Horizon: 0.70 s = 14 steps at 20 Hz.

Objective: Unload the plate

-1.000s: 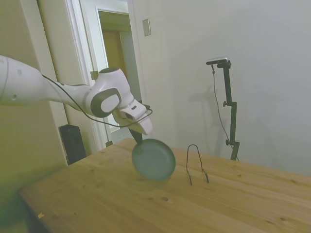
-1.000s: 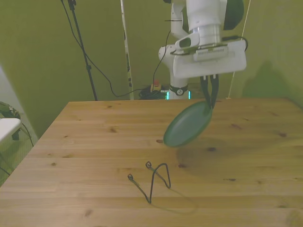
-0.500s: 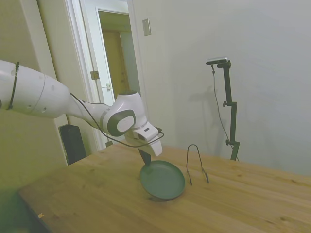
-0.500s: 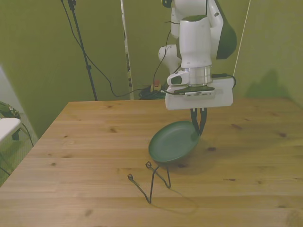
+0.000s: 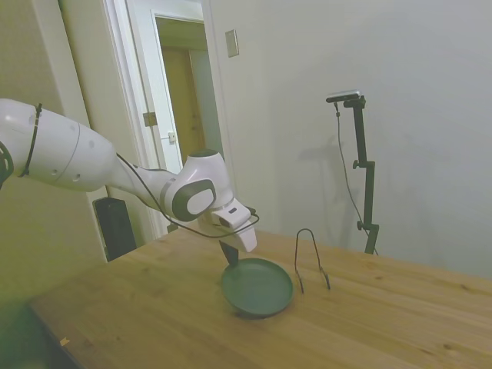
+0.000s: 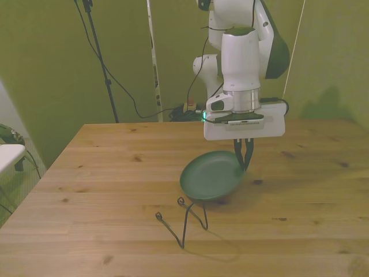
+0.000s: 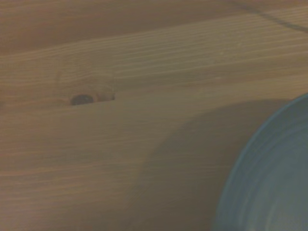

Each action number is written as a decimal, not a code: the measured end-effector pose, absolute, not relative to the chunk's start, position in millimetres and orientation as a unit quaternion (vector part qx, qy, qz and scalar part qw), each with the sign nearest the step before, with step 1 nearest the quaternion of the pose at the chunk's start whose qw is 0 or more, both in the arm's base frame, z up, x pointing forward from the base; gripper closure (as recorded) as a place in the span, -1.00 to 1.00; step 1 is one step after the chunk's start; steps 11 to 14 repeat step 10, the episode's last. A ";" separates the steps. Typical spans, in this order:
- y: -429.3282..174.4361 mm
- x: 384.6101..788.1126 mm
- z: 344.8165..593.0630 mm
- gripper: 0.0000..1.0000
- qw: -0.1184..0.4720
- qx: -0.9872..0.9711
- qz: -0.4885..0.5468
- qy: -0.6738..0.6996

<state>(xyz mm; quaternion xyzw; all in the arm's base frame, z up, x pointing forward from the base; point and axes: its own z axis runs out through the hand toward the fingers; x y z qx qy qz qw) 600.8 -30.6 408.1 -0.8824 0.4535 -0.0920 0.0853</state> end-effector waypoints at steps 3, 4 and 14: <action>-30.1 601.0 408.7 -1.00 0.086 -0.883 -0.093 0.453; -29.6 601.4 411.0 -1.00 0.087 -0.882 -0.094 0.453; -26.9 596.2 471.9 -1.00 0.102 -0.881 -0.114 0.447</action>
